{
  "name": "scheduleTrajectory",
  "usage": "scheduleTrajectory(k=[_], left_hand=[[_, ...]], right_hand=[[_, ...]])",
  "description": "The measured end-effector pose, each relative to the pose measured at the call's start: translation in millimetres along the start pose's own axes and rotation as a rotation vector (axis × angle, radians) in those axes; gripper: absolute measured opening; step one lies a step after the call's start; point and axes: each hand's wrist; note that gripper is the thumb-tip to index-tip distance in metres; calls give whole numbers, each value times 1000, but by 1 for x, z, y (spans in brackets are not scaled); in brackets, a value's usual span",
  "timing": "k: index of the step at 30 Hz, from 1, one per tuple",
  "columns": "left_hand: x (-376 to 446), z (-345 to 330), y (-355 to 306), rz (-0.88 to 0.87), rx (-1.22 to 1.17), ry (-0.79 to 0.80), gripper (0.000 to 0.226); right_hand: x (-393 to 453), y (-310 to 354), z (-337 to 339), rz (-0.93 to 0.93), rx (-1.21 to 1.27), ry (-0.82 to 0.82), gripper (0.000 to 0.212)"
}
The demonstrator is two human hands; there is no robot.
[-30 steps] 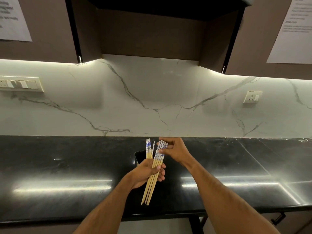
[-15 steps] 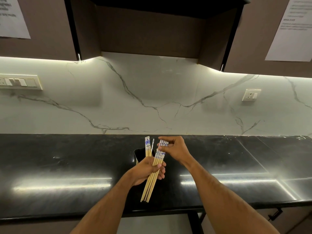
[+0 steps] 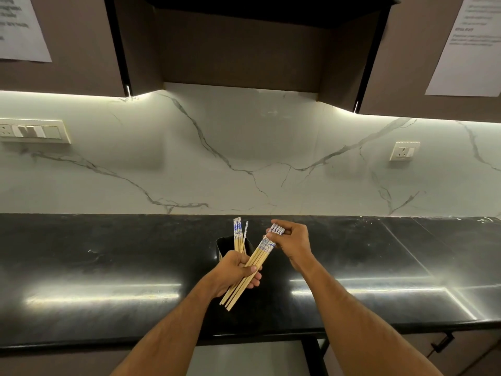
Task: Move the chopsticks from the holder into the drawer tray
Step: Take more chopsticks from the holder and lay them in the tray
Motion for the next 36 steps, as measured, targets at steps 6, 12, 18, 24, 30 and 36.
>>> scheduleTrajectory(k=[6,12,18,24,30,36], left_hand=[[-3,-6,-4,9,63,11,19],[-5,-15,-8,21,70,76,18],[-4,-25,-14,7,182,-8,15],[-11,-38,-19,-37,348,-146,14],[-18,-42,-22,4,592,-268,12],[-40,-43,-11,-86,1126,-273,11]], right_hand=[[-3,-1,3,-11,32,7,41],[-5,-4,12,-66,82,-51,41],[-6,-5,18,-84,102,-81,40],[-13,-7,25,-65,117,-59,41],[-24,-7,34,56,-265,-32,62],[-63,7,22,431,-956,343,58]])
Point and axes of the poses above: each hand's wrist, its own x-axis towards the middle knuckle, its own z-axis out of the back of the hand, y = z × x, and after that the axes turned 1 degree about z, right-handed
